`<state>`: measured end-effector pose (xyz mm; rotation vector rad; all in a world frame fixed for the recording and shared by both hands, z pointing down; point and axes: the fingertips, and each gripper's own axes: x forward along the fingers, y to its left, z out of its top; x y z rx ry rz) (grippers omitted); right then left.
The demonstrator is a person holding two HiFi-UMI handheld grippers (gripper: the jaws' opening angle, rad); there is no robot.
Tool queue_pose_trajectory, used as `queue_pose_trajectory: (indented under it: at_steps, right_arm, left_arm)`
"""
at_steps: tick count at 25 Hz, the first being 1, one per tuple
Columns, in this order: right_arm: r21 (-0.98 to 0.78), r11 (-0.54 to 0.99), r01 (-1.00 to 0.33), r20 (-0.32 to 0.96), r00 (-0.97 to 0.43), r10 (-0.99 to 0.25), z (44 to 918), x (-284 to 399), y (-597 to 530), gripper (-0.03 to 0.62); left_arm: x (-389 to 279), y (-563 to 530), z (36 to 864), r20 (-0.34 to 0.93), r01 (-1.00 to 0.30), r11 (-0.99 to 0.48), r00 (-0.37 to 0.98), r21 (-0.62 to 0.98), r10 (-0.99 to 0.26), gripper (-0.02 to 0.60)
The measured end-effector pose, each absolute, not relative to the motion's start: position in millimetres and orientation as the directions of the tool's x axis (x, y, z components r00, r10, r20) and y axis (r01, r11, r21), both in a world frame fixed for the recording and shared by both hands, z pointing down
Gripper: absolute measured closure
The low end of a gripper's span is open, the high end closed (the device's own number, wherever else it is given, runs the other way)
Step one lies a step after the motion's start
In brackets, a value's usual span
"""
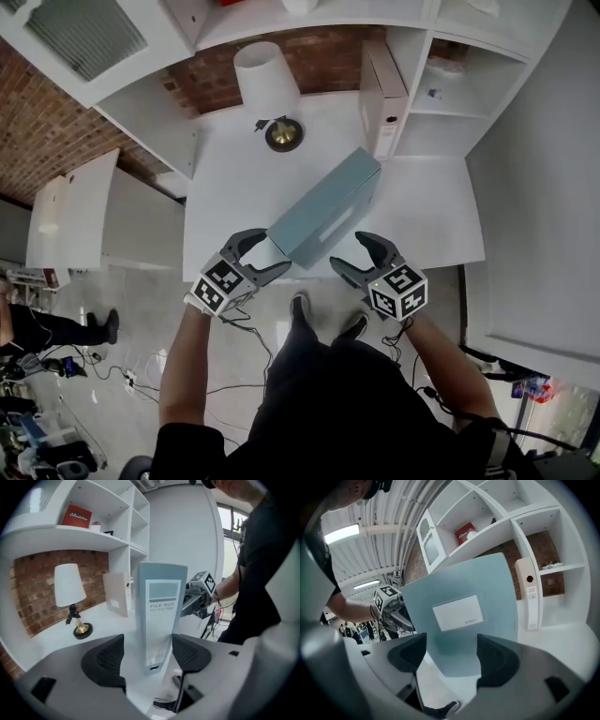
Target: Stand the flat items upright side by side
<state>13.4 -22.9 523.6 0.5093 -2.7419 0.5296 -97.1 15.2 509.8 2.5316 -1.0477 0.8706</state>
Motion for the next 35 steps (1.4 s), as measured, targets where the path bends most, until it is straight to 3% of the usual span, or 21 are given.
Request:
queue_pose_trajectory:
  at_steps: [7, 11, 19, 26, 35]
  right_arm:
    - [-0.255, 0.896, -0.363, 0.482, -0.851, -0.207, 575.0, -33.9, 25.3, 0.18]
    - [-0.227, 0.885, -0.407, 0.512, -0.822, -0.247, 580.7, -51.4, 18.1, 0.177]
    - [-0.112, 0.862, -0.495, 0.62, -0.712, -0.328, 590.2, -46.7, -23.8, 0.206]
    - [-0.084, 0.84, -0.536, 0.645, -0.671, -0.364, 589.9, -41.8, -53.4, 0.233]
    - [-0.084, 0.892, -0.444, 0.688, -0.673, -0.27, 587.8, -32.3, -88.0, 0.24]
  left_arm:
    - [-70.3, 14.3, 516.4, 0.593, -0.498, -0.853, 0.738, 0.155, -0.323, 0.272]
    - [-63.2, 10.0, 527.0, 0.592, -0.405, -0.896, 0.773, 0.182, -0.228, 0.273]
    - [-59.2, -9.9, 523.4, 0.46, -0.311, -0.9, 0.876, 0.306, -0.146, 0.276]
    - [-60.0, -42.7, 526.2, 0.401, -0.308, -0.896, 0.901, 0.319, -0.166, 0.327]
    - [-49.2, -77.0, 529.5, 0.383, -0.367, -0.887, 0.89, 0.281, -0.247, 0.327]
